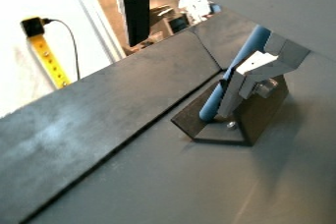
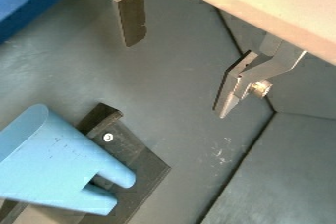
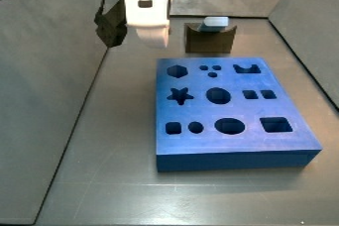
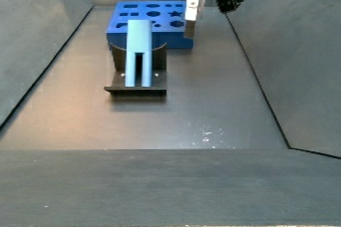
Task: Pick up the square-circle object. Move up. Place the square-circle object on the fixture. Regrasp the square-circle object. Rotate the square-circle object. Move to above the board. Insert the square-circle object.
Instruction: Regrasp the square-circle object.
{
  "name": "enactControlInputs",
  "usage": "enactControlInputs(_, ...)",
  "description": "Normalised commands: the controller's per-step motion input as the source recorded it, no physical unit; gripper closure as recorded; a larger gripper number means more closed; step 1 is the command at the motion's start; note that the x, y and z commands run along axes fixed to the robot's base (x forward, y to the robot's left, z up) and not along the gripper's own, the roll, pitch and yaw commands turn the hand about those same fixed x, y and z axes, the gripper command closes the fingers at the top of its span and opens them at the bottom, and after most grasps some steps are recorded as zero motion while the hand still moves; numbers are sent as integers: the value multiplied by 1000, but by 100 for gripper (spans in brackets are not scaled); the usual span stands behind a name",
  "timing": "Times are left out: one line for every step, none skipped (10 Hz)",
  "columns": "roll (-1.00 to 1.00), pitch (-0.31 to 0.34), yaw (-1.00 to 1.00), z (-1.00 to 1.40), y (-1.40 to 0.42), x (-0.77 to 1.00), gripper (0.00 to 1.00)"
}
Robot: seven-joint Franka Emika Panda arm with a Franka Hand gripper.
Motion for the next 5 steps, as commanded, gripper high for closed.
enactControlInputs(219,574,256,-17,-44,68,0)
enactControlInputs(196,530,318,-7,-53,68,0)
enactControlInputs(160,392,403,-9,-49,70,0)
enactControlInputs(142,281,434,-18,-43,66,0)
enactControlInputs(120,148,423,-13,-46,62,0)
